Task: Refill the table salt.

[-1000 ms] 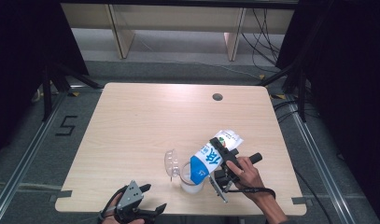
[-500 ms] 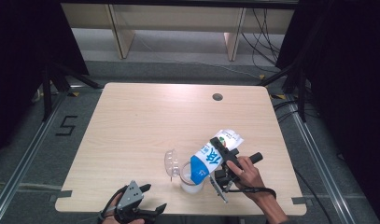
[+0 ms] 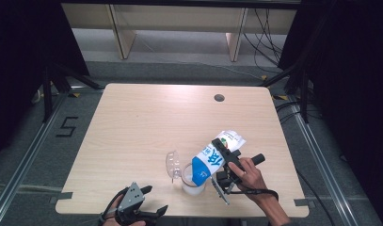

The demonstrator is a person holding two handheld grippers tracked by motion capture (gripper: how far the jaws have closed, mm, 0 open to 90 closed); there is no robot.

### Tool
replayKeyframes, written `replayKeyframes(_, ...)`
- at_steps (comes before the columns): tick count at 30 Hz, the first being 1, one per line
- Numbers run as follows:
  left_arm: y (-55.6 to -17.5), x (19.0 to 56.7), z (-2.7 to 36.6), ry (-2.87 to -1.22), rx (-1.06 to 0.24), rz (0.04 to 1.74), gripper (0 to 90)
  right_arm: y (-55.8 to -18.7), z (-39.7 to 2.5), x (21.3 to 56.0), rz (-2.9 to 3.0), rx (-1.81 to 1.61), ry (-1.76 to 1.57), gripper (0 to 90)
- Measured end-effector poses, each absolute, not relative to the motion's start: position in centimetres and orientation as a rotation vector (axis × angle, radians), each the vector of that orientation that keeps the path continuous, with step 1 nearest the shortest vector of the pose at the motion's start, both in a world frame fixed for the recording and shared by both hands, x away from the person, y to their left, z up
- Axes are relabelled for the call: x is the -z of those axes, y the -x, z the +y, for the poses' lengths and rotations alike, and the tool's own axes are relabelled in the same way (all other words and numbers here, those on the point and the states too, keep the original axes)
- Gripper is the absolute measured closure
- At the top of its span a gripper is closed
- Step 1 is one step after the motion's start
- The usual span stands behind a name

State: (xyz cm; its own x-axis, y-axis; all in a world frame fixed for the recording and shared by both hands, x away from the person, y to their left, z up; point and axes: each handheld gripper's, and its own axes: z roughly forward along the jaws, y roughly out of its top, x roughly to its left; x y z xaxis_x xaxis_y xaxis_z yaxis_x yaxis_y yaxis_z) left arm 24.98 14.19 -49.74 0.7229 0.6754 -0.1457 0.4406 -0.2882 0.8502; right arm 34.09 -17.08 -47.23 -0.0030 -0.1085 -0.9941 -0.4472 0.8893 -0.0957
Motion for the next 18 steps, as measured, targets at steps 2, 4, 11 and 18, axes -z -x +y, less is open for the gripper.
replayKeyframes(2,-24.97,49.74,14.19,-1.933,-0.296,0.858,15.4,-34.09,-17.09,47.24,1.568,-0.281,0.447,58.6)
replayKeyframes(4,-24.95,49.74,14.19,-1.932,-0.295,0.861,15.4,-34.07,-17.08,47.23,1.566,-0.278,0.448,58.7)
replayKeyframes(11,-24.97,49.74,14.19,-1.934,-0.297,0.858,15.4,-34.08,-17.13,47.17,1.564,-0.273,0.448,59.1)
replayKeyframes(18,-24.96,49.74,14.2,-1.933,-0.297,0.858,15.4,-34.05,-17.06,47.19,1.561,-0.276,0.45,59.6)
